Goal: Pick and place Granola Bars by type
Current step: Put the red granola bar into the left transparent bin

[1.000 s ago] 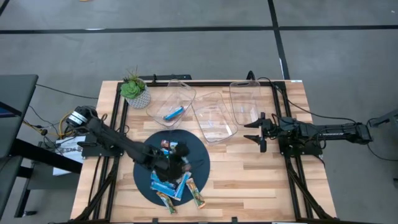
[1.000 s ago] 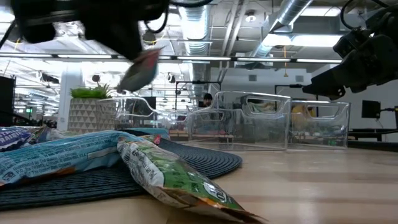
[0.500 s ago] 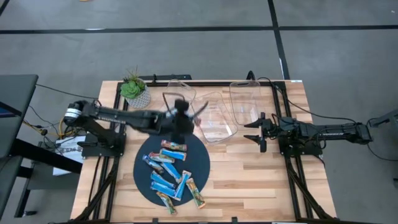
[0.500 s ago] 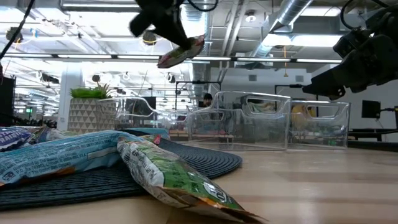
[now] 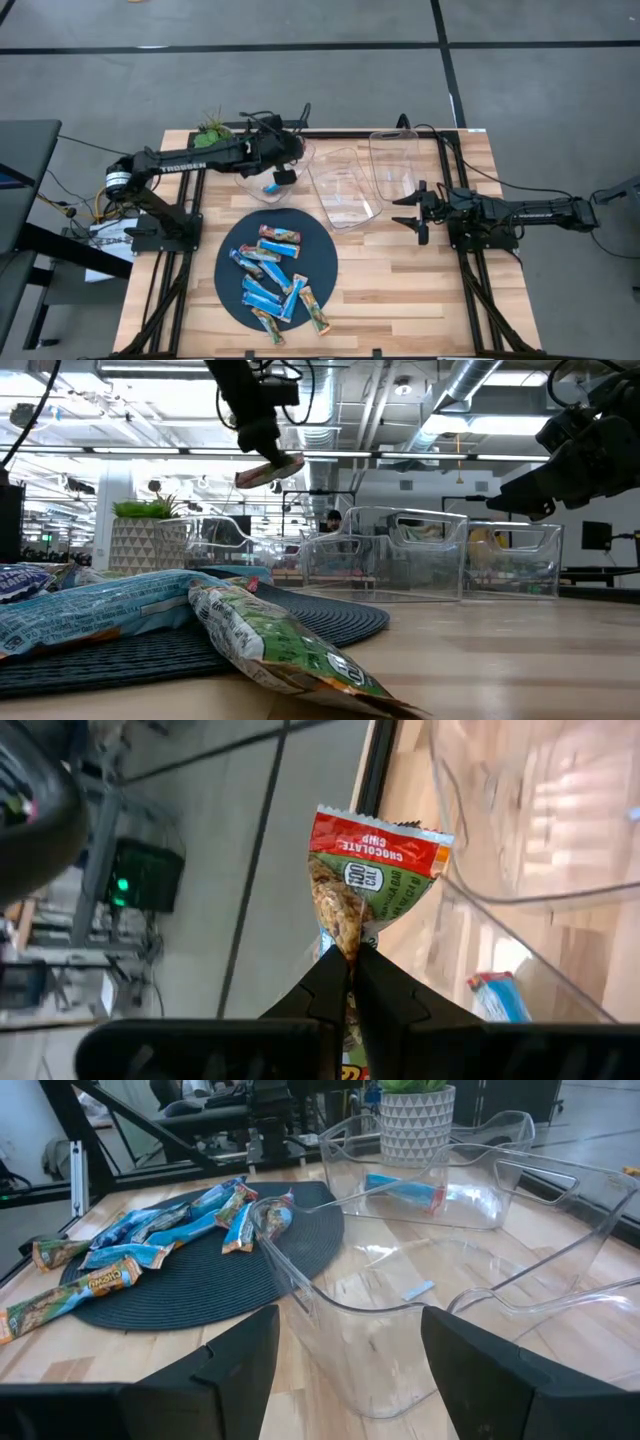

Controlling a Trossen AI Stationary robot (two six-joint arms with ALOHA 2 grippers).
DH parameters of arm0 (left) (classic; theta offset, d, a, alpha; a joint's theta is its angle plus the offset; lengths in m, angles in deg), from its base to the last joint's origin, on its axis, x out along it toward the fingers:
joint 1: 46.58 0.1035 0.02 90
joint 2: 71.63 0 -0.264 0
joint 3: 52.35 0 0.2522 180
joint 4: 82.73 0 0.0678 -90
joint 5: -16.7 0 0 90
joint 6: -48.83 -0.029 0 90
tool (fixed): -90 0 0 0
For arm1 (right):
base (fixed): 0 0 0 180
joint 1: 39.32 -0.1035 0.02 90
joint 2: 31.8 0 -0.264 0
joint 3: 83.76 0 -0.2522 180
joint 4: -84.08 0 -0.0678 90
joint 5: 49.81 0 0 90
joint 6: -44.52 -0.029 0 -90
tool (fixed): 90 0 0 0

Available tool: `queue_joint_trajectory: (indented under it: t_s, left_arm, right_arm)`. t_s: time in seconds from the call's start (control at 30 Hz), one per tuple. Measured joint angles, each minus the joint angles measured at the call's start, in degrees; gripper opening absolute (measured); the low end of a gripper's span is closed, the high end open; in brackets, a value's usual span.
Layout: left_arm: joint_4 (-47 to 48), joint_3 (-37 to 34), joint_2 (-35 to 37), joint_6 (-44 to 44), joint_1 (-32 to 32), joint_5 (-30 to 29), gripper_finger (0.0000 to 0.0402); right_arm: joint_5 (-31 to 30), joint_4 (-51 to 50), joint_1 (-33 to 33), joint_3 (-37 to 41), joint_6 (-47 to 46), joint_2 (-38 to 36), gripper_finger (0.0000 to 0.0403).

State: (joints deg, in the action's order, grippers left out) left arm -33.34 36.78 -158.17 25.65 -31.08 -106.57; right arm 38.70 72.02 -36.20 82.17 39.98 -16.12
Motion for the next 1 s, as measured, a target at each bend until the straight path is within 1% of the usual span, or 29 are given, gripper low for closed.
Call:
queue_joint_trajectory:
  t_s: [0.1,0.23,0.37,0.6,0.83,1.0]
  left_arm:
    - [0.9,0.0,0.0,1.79,1.27,1.05,0.0011]
    - [3.18,-0.75,-0.33,5.46,2.98,5.94,0.0011]
    - [4.18,-3.75,-0.85,7.67,4.55,10.43,0.0011]
    - [3.89,-9.99,-1.33,9.33,6.86,13.22,0.0011]
    - [3.17,-14.93,-1.33,11.2,8.27,20.5,0.0011]
    - [2.06,-16.0,-1.33,15.19,8.36,20.8,0.0019]
  right_arm:
    - [-0.02,0.0,0.01,-0.01,-0.02,0.0,0.024]
    - [0.0,0.0,0.0,0.0,-0.01,0.0,0.024]
    - [0.0,0.0,0.01,0.0,-0.01,0.02,0.024]
    - [0.01,-0.02,0.0,0.0,-0.01,0.02,0.024]
    - [0.0,0.01,-0.01,0.01,0.0,0.02,0.024]
    - [0.0,0.02,0.0,-0.01,-0.02,0.01,0.024]
